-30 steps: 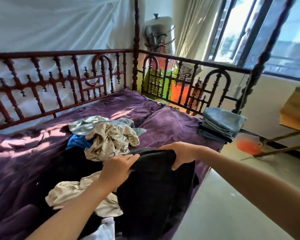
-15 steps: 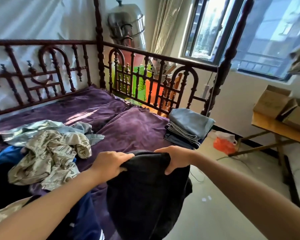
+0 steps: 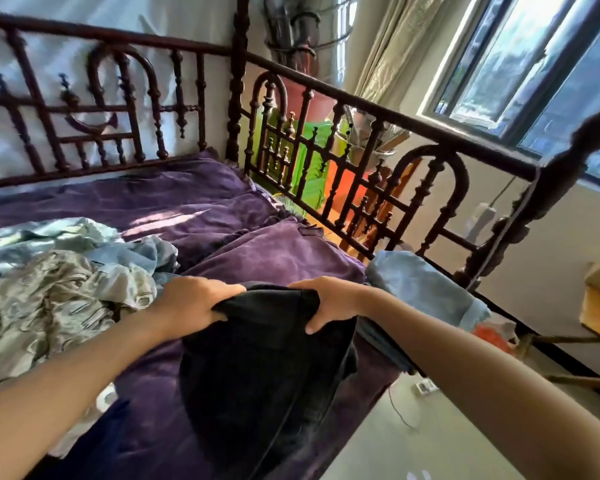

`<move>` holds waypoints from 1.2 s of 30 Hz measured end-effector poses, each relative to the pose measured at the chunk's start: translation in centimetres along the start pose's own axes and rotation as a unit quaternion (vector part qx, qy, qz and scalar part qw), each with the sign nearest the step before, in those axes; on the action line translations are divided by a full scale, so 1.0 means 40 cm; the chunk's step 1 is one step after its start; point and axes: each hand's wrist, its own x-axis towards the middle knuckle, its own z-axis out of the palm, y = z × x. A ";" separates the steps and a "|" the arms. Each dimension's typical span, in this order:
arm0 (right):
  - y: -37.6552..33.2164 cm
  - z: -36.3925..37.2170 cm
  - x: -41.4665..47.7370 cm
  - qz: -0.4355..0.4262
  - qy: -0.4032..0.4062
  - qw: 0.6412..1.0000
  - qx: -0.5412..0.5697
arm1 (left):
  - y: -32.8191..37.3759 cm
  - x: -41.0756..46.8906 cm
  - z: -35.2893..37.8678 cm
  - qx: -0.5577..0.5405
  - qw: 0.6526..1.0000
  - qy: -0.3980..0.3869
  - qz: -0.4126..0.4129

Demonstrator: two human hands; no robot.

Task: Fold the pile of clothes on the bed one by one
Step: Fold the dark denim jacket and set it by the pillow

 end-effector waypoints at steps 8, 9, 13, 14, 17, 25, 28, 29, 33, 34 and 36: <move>0.248 -0.291 0.258 0.003 0.016 1.000 0.003 | -0.085 0.439 -0.012 0.045 0.994 -0.032 -0.090; 0.293 -0.337 0.288 0.005 0.024 1.000 0.006 | -0.090 0.507 -0.008 0.041 0.995 -0.021 -0.094; 0.493 -0.523 0.399 0.006 0.060 0.998 -0.031 | -0.090 0.799 0.045 0.012 0.991 0.031 -0.131; 0.539 -0.564 0.418 0.008 0.076 0.996 -0.039 | -0.091 0.869 0.064 -0.003 0.990 0.065 -0.128; 0.651 -0.630 0.459 0.047 0.133 0.985 -0.095 | -0.098 1.026 0.165 -0.012 0.984 0.165 -0.064; 0.853 -0.195 0.632 0.086 -0.059 0.987 -0.121 | -0.037 1.034 0.612 0.082 0.953 -0.267 -0.117; 0.958 -0.164 0.718 0.055 -0.034 0.984 -0.166 | 0.008 1.009 0.712 0.038 0.931 -0.344 -0.116; 0.988 -0.161 0.743 0.037 -0.045 0.980 -0.192 | 0.019 1.011 0.732 0.023 0.931 -0.344 -0.121; 1.073 -0.116 0.801 0.064 -0.151 0.966 -0.200 | 0.037 1.031 0.769 -0.012 0.924 -0.358 -0.133; 1.084 -0.102 0.812 0.075 -0.164 0.965 -0.190 | 0.040 1.035 0.774 -0.022 0.921 -0.364 -0.136; 1.091 -0.096 0.837 0.089 -0.182 0.966 -0.164 | 0.040 1.043 0.780 -0.041 0.914 -0.377 -0.147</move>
